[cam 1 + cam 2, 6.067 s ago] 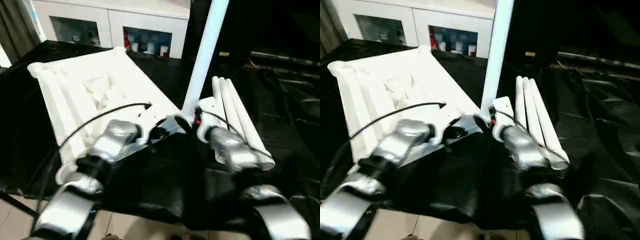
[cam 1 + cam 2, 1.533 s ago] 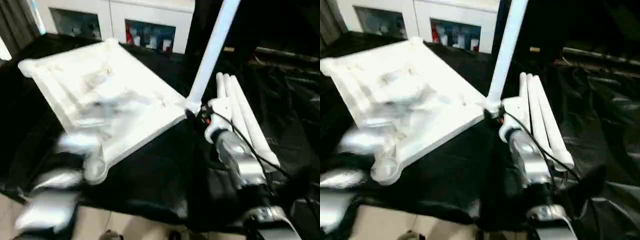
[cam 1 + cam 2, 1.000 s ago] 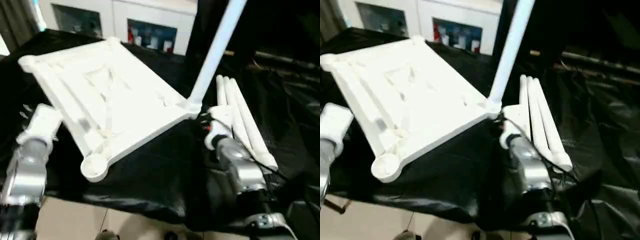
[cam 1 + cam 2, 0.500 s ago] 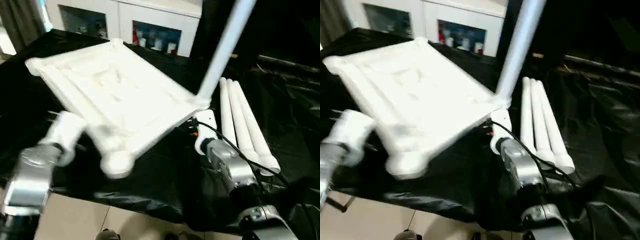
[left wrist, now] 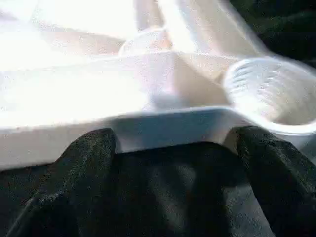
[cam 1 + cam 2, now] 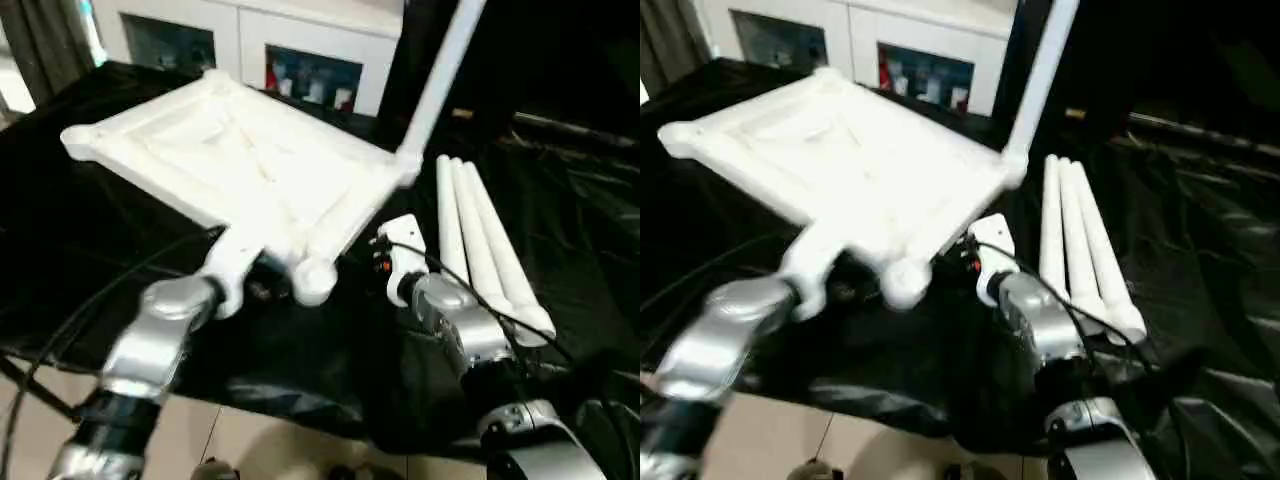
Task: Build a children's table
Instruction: Rotate table base, then pick table leg
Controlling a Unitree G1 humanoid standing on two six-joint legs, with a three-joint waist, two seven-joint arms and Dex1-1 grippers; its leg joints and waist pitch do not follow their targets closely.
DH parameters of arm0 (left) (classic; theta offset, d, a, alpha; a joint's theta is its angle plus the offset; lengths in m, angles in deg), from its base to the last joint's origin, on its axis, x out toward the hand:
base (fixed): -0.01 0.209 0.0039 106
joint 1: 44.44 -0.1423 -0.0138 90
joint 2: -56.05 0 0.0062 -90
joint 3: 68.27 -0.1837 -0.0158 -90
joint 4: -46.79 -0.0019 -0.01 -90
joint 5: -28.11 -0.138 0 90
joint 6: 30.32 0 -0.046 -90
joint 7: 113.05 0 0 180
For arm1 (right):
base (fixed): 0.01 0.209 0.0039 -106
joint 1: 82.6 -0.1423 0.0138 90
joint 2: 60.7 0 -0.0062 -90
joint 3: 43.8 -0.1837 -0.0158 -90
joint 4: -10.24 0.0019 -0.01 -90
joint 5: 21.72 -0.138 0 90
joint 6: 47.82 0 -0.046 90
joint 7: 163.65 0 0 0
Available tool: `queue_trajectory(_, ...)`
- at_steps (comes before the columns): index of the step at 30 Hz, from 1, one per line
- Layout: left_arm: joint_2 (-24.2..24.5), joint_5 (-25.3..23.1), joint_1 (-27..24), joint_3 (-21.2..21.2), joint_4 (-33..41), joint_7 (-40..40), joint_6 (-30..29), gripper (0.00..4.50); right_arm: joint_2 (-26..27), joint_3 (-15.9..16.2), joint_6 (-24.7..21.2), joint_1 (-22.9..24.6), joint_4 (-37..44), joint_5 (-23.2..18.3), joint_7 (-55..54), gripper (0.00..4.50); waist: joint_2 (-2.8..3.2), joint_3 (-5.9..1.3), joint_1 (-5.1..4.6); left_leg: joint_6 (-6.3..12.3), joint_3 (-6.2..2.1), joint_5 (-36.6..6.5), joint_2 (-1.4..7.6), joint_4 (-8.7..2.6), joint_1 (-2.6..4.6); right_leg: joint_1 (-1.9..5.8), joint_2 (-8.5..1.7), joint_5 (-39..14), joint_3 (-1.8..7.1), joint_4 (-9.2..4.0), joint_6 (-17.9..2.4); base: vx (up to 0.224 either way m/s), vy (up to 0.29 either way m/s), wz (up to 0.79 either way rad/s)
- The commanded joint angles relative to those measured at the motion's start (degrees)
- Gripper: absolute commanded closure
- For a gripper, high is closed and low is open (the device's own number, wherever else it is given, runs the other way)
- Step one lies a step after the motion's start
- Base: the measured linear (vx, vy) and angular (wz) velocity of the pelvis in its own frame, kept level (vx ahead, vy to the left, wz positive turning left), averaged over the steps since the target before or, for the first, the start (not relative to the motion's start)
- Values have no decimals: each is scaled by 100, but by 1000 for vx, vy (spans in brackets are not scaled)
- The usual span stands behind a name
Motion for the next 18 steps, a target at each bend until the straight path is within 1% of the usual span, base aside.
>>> queue_trajectory(1, 97, 4, 38, -60, 112, 90, 23, 8, -217, -206, -700, -255, 521, 40, -311, 76, 138, -396, -26, -112, 32, -1208, -3, -400, 50, 340, -282, -1340, 198, -399, -682, 0, 0, 0)
queue_trajectory(2, 108, 8, 35, -54, 132, 100, 14, 8, -229, -208, -770, -265, 545, 52, -334, 76, 117, -396, -49, -124, 17, -1072, -16, -407, 28, 380, -259, -1252, 187, -369, -678, 0, 0, 0)
queue_trajectory(3, 110, 9, 34, -53, 136, 102, 12, 8, -232, -208, -787, -268, 551, 55, -339, 76, 127, -400, -49, -122, 26, -1059, -13, -396, 45, 359, -263, -1211, 192, -375, -677, 0, 0, 0)
queue_trajectory(4, 170, 34, 29, -6, 224, 168, -21, 8, -283, -259, -1126, -335, 663, 103, -504, 76, 140, -388, -70, -123, 33, -1097, -13, -391, 55, 341, -259, -1216, 194, -380, -694, 0, 0, 0)
queue_trajectory(5, 249, 67, 37, 42, 300, 252, -3, 8, -307, -411, -1234, -401, 709, -78, -446, 76, 116, -401, -78, -117, 30, -1049, -11, -388, 55, 353, -260, -1149, 191, -365, -725, 0, 0, 0)
queue_trajectory(6, 282, 88, 41, 65, 336, 291, 6, 8, -320, -469, -1269, -426, 730, -109, -483, 76, 124, -403, -85, -108, 33, -1053, -11, -386, 54, 349, -261, -1121, 193, -358, -751, 0, 0, 0)
queue_trajectory(7, 390, 187, 70, 156, 433, 435, 84, 0, -375, -692, -1426, -542, 727, -175, -723, 41, 129, -397, -86, -104, 39, -1045, -8, -382, 62, 342, -264, -1089, 194, -363, -775, 0, 0, 0)
queue_trajectory(8, 431, 267, 95, 197, 481, 535, 174, 0, -423, -794, -1526, -620, 663, -169, -885, 41, 88, -404, -86, -98, 44, -981, -16, -380, 64, 346, -261, -1075, 188, -356, -786, 0, 0, 0)
queue_trajectory(9, 450, 372, 122, 235, 516, 625, 254, 0, -468, -861, -1634, -696, 592, -139, -1038, 41, 104, -405, -81, -108, 42, -961, -20, -378, 63, 347, -259, -1071, 190, -346, -798, 0, 0, 0)
queue_trajectory(10, 452, 504, 154, 269, 587, 733, 259, 0, -518, -929, -1734, -785, 507, -134, -1149, 38, 92, -401, -83, -140, 53, -946, -26, -376, 68, 337, -252, -1093, 189, -349, -807, 0, 0, 0)
queue_trajectory(11, 451, 717, 189, 294, 718, 903, 231, 0, -560, -1041, -1949, -889, 478, -168, -1269, 23, 109, -400, -74, -168, 54, -936, -23, -372, 77, 336, -250, -1061, 188, -339, -804, 0, 0, 0)
queue_trajectory(12, 449, 760, 194, 299, 749, 939, 222, 0, -567, -1066, -1990, -910, 471, -181, -1289, 23, 110, -401, -78, -175, 59, -934, -27, -367, 79, 334, -251, -1032, 192, -328, -816, 0, 0, 0)
queue_trajectory(13, 438, 892, 209, 296, 855, 1056, 179, 0, -593, -1143, -2124, -972, 450, -214, -1355, 9, 92, -396, -72, -163, 68, -953, -21, -366, 78, 324, -248, -1028, 192, -338, -806, 0, 0, 0)
queue_trajectory(14, 428, 1097, 226, 273, 1068, 1242, 44, 0, -644, -1277, -2339, -1081, 395, -231, -1515, 9, 103, -395, -69, -172, 63, -939, -19, -372, 74, 336, -256, -1029, 191, -324, -798, 0, 0, 0)
queue_trajectory(15, 428, 1111, 227, 271, 1083, 1254, 34, 0, -648, -1287, -2354, -1088, 390, -231, -1527, 0, 96, -410, -65, -181, 70, -881, -21, -364, 75, 339, -255, -948, 193, -310, -812, 0, 0, 0)
queue_trajectory(16, 420, 1187, 237, 260, 1156, 1321, -26, 0, -670, -1360, -2561, -1149, 337, -240, -1616, 0, 97, -399, -64, -183, 71, -894, -19, -363, 73, 331, -253, -951, 193, -319, -806, 0, 0, 0)
queue_trajectory(17, 419, 1192, 237, 259, 1161, 1327, -31, 0, -671, -1368, -2576, -1153, 332, -245, -1619, 0, 95, -403, -64, -189, 74, -893, -29, -363, 71, 341, -246, -975, 191, -320, -792, 0, 0, 0)
queue_trajectory(18, 406, 1248, 246, 242, 1208, 1389, -83, 0, -684, -1455, -2739, -1197, 282, -294, -1650, 0, 110, -402, -71, -194, 79, -898, -31, -357, 71, 337, -245, -969, 196, -321, -780, 0, 0, 0)
